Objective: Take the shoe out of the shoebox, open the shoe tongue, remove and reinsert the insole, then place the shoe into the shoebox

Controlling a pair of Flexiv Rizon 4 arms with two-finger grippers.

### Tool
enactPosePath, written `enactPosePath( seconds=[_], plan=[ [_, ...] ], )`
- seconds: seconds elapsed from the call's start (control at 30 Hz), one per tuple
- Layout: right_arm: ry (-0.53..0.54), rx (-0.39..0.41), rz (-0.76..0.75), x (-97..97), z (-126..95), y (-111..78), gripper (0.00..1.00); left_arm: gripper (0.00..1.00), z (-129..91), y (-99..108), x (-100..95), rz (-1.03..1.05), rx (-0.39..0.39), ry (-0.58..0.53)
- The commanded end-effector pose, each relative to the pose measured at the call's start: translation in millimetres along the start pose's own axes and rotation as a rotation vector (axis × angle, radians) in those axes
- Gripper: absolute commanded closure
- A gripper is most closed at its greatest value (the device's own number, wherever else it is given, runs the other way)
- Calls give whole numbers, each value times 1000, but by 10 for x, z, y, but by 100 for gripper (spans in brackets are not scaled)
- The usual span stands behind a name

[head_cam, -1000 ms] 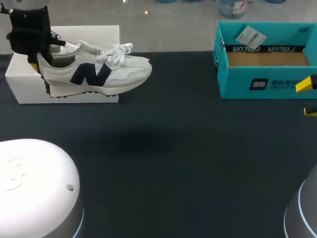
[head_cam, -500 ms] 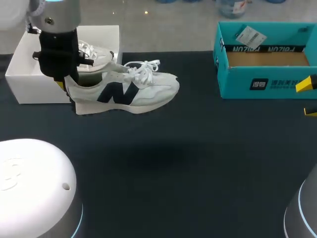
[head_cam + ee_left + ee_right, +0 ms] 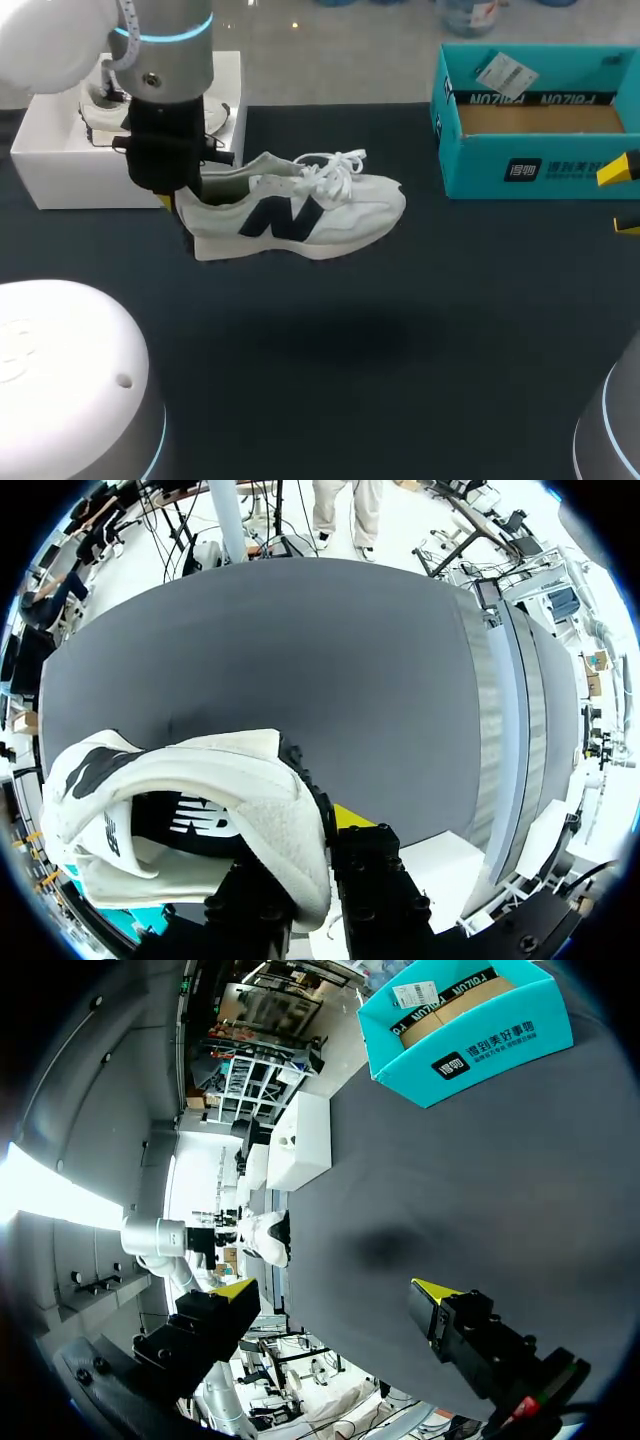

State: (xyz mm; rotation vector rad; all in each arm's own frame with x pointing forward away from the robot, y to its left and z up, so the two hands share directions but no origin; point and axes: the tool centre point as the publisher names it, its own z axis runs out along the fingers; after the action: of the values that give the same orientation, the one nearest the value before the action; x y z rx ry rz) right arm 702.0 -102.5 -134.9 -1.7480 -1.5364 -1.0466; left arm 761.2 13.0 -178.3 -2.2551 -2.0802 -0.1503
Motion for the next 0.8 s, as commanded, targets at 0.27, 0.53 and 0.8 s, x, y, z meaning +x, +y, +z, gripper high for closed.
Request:
enactPosePath(
  seconds=[0.27,0.53,0.8],
  plan=[
    [-3,-3,1,1,2,-15,0,100,201,-20,-371,27,-37,32],
    [-3,-3,1,1,2,-15,0,100,518,-57,-433,63,-74,9],
    [-3,-3,1,1,2,-15,0,100,953,-9,-505,101,-78,17]
  ],
)
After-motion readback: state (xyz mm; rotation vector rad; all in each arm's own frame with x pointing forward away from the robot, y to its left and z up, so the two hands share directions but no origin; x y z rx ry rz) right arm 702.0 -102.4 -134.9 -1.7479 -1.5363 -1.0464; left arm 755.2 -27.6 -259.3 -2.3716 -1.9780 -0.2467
